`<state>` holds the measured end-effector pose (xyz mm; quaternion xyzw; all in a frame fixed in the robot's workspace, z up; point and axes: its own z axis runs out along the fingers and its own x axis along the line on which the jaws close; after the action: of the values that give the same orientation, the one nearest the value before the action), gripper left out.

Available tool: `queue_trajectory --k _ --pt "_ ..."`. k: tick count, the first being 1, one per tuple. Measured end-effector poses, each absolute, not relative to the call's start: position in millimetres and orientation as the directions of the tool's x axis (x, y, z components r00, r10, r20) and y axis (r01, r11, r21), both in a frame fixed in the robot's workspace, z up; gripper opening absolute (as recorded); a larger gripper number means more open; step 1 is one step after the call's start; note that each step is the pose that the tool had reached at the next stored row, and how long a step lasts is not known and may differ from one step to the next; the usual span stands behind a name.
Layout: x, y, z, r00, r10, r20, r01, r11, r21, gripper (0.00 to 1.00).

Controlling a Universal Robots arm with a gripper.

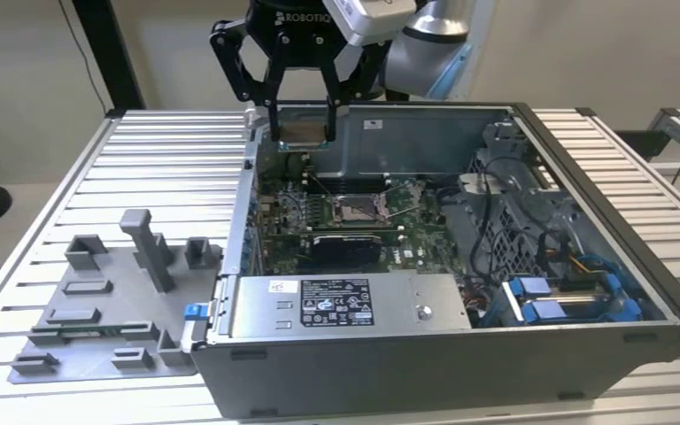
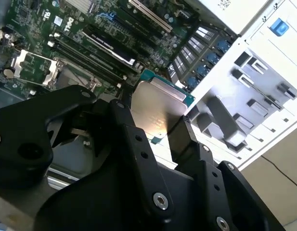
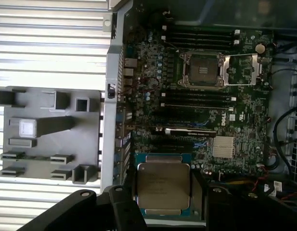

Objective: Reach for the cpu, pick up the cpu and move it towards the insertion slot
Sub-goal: 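Pick up the cpu and move it towards the insertion slot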

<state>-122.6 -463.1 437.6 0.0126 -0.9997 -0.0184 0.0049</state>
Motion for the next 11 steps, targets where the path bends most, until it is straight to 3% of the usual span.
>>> queue_trajectory --k 11 --pt "-108 -463 438 -1.000 -0.025 0.009 -0.025 0.999 0.036 0.00"
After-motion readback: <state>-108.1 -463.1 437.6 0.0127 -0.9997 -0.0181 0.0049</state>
